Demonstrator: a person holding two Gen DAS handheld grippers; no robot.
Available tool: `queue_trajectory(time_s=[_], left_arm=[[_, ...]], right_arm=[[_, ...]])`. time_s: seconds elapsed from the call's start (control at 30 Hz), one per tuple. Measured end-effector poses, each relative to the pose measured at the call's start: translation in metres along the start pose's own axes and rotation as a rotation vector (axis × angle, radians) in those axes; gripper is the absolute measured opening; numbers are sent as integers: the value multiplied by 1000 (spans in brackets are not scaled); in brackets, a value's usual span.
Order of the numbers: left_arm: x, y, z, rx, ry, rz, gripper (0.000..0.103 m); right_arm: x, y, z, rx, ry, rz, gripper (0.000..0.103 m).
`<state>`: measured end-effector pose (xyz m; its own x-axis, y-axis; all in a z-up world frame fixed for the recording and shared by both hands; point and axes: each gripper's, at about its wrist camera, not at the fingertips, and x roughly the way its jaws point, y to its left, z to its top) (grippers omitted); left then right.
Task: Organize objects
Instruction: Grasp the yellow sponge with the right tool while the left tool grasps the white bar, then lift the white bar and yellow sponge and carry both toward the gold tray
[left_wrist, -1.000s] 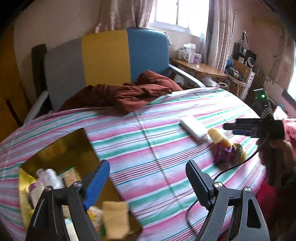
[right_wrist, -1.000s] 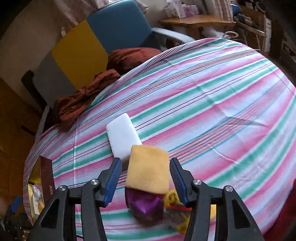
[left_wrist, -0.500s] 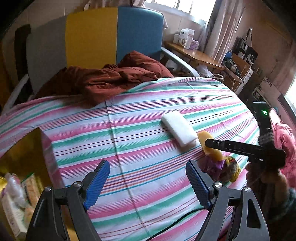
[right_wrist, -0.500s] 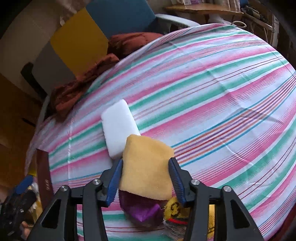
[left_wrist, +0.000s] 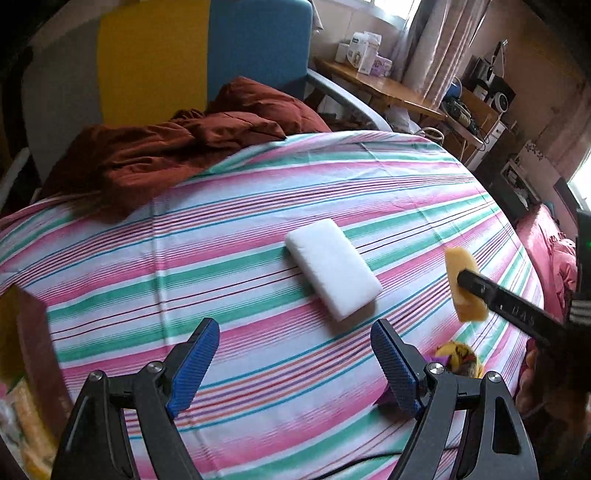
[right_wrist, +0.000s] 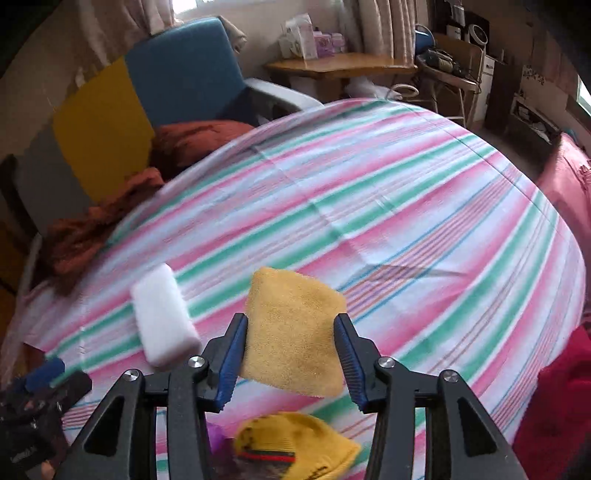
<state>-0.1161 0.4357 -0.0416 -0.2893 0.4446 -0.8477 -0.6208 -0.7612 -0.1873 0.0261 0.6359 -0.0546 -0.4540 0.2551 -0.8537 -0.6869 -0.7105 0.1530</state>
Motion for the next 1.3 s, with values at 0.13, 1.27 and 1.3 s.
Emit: queue_trajectory(time_s=[0.13,1.27,1.3], left_arm=[[20,-14,13,3,16,-4,84],[59,2,-4,3,71,48,60],[56,4,-8,3,68,55,60]], right_arm=[[11,-4,-4,1,67,-31,48],[25,12,-7,-50,72,-22,50],[24,13,-8,-55,68,-10,50]])
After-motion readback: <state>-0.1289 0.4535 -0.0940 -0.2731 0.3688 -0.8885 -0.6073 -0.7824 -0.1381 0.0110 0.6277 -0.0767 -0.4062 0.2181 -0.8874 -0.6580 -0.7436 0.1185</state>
